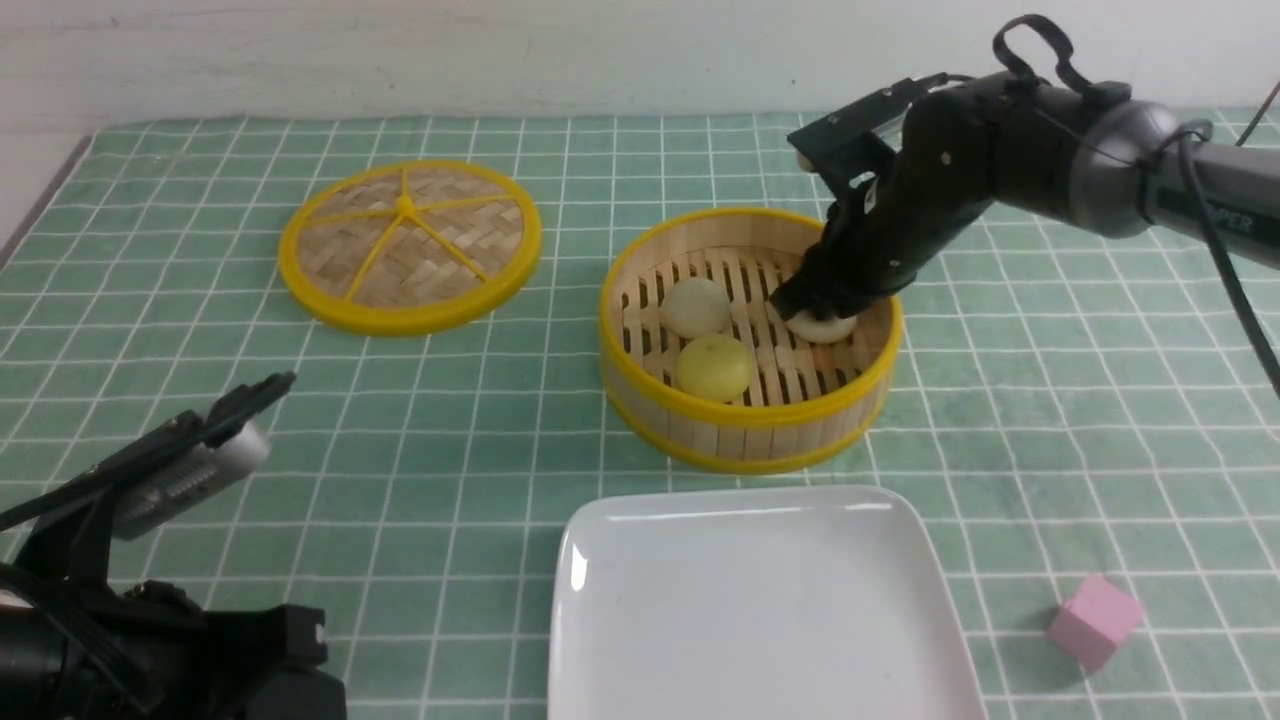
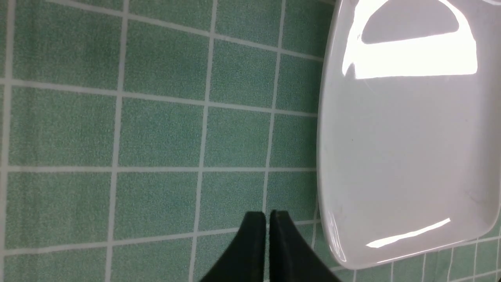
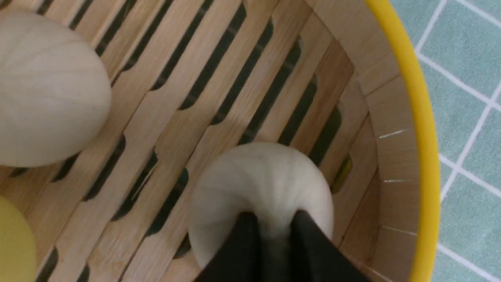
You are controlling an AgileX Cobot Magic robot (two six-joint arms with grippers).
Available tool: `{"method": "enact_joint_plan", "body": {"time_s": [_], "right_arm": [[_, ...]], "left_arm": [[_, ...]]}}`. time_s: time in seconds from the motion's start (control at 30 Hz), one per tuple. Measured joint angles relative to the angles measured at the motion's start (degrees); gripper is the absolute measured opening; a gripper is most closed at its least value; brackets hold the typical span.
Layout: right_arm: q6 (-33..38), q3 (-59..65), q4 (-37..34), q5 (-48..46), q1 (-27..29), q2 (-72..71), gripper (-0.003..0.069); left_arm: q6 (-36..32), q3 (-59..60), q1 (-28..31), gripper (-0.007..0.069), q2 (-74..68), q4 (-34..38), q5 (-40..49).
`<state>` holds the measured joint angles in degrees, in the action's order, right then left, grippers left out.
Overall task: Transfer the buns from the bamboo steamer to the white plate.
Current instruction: 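Reach toward a bun in the bamboo steamer with the right gripper, then move the steamed bun from the bamboo steamer onto the white plate with the right gripper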
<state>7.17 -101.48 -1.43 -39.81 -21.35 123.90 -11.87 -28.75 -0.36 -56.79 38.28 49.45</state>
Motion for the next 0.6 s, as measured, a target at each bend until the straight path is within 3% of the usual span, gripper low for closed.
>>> {"method": "enact_joint_plan", "body": {"time_s": [0.07, 0.33, 0.47, 0.6], "right_arm": [[-0.18, 0.00, -0.84, -1.59, 0.00, -0.91, 0.0024], [-1.12, 1.55, -7.83, -16.86, 0.00, -15.68, 0.0022], [-1.23, 9.50, -11.92, -18.74, -0.54, -23.80, 0.0022], [-1.27, 29.37, -15.56, -11.60, -4.31, -31.88, 0.0022]], "left_arm": [[0.00, 0.00, 0.00, 0.0050, 0.00, 0.00, -0.06], [0.00, 0.00, 0.00, 0.0057, 0.00, -0.10, -0.64], [0.00, 0.00, 0.00, 0.0063, 0.00, -0.18, -2.04], [0.00, 0.00, 0.00, 0.0070, 0.00, -0.17, -2.79]]}}
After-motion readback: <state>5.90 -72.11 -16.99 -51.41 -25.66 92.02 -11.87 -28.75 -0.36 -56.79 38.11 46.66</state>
